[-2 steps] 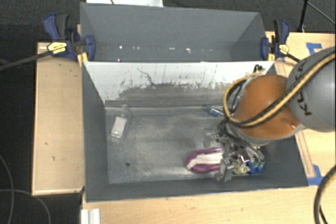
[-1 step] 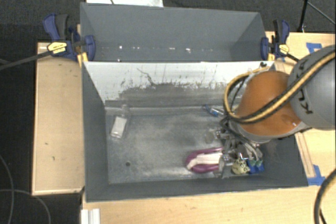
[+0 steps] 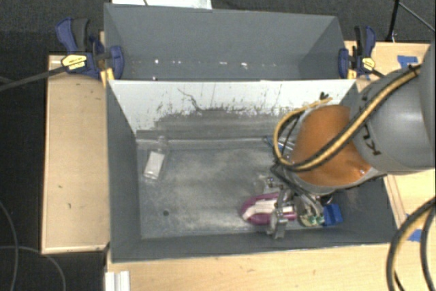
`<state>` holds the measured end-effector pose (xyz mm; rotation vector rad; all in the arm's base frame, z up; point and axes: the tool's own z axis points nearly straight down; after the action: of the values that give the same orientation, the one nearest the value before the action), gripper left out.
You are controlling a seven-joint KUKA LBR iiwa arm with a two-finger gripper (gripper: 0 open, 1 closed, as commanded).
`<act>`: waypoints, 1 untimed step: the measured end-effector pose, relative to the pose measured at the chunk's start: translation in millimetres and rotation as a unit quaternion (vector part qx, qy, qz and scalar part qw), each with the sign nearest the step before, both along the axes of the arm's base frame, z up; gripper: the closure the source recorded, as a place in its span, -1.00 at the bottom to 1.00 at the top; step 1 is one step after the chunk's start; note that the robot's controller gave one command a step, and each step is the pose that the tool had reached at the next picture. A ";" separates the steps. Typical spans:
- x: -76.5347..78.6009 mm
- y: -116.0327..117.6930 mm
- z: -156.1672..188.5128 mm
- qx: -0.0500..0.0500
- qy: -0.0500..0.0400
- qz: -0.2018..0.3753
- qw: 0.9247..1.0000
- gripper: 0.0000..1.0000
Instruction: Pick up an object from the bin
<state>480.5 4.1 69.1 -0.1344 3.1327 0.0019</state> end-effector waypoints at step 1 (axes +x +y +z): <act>-0.4 -23.8 2.0 0.000 -0.001 -0.027 1.000 -1.00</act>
Offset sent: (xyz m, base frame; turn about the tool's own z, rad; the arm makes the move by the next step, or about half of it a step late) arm -0.0026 -0.0235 0.0009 0.0503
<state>480.2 -19.7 71.1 -0.0488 3.1333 0.0011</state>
